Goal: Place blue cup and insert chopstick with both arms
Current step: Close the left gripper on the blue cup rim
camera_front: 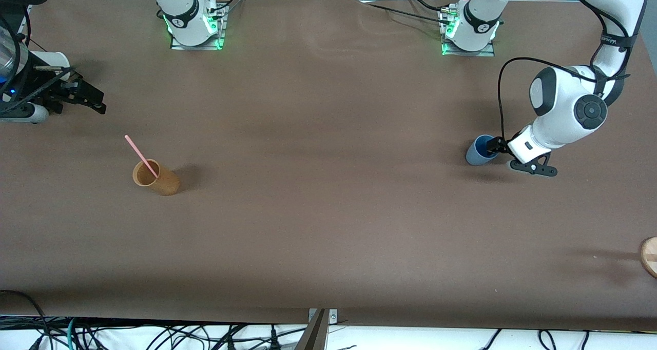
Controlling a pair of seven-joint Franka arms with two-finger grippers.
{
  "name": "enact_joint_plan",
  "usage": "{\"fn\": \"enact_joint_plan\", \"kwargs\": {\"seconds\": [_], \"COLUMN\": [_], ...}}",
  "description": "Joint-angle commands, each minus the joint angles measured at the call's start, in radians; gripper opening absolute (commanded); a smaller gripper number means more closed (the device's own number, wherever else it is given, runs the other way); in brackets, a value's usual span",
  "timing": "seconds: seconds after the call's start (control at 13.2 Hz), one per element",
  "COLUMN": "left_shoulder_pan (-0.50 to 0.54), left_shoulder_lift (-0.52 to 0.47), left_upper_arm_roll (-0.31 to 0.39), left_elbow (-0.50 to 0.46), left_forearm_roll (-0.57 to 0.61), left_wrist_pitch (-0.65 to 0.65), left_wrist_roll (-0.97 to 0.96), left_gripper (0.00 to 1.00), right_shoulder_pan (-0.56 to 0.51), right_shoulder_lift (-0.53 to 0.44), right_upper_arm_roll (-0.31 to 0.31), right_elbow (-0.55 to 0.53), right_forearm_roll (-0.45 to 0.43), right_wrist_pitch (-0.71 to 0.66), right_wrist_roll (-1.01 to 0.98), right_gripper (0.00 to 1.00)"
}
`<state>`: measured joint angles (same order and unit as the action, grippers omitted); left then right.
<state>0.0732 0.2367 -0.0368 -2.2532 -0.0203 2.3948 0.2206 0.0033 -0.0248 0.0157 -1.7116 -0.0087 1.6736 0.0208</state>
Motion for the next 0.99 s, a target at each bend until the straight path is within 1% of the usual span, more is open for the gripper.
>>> {"fn": "enact_joint_plan", "kwargs": {"seconds": [0.0,0.08,0.15,0.3,0.38,0.46,0.53,0.76,0.91], "left_shoulder_pan": [-0.003,-0.003,-0.004,-0.004,-0.006,-0.006,-0.007,-0.007,-0.016], "left_shoulder_lift": [0.004,0.006,0.006,0.003,0.003,0.003,0.001,-0.010,-0.034], "left_upper_arm_roll": [0.002,0.000,0.000,0.000,0.000,0.000,0.000,-0.002,-0.006], "left_elbow": [-0.006,-0.008,-0.008,-0.006,-0.006,-0.006,-0.003,0.009,0.067], "left_forearm_roll": [0.014,0.013,0.013,0.013,0.013,0.013,0.010,0.005,0.000], "left_wrist_pitch": [0.017,0.017,0.015,0.000,-0.002,-0.008,-0.016,-0.040,-0.147], "left_wrist_roll": [-0.003,-0.006,-0.030,-0.090,-0.113,-0.122,-0.125,-0.125,-0.129], "left_gripper": [0.96,0.82,0.64,0.24,0.08,0.02,0.00,0.00,0.00], "right_shoulder_pan": [-0.005,-0.005,-0.005,-0.005,-0.005,-0.005,-0.005,-0.005,-0.005], "right_shoulder_lift": [-0.003,-0.003,-0.003,-0.003,-0.001,-0.003,-0.003,-0.003,-0.003], "right_upper_arm_roll": [0.003,0.003,0.003,0.003,0.003,0.003,0.003,0.003,0.003], "right_elbow": [0.009,0.009,0.009,0.009,0.009,0.009,0.009,0.009,0.009], "right_forearm_roll": [-0.010,-0.010,-0.010,-0.010,-0.010,-0.010,-0.008,-0.008,-0.008], "right_wrist_pitch": [-0.008,-0.008,-0.008,-0.008,-0.008,-0.008,-0.008,-0.009,-0.009], "right_wrist_roll": [-0.016,-0.016,-0.016,-0.016,-0.016,-0.016,-0.016,-0.016,-0.016], "right_gripper": [1.00,1.00,1.00,1.00,1.00,1.00,1.00,1.00,1.00]}}
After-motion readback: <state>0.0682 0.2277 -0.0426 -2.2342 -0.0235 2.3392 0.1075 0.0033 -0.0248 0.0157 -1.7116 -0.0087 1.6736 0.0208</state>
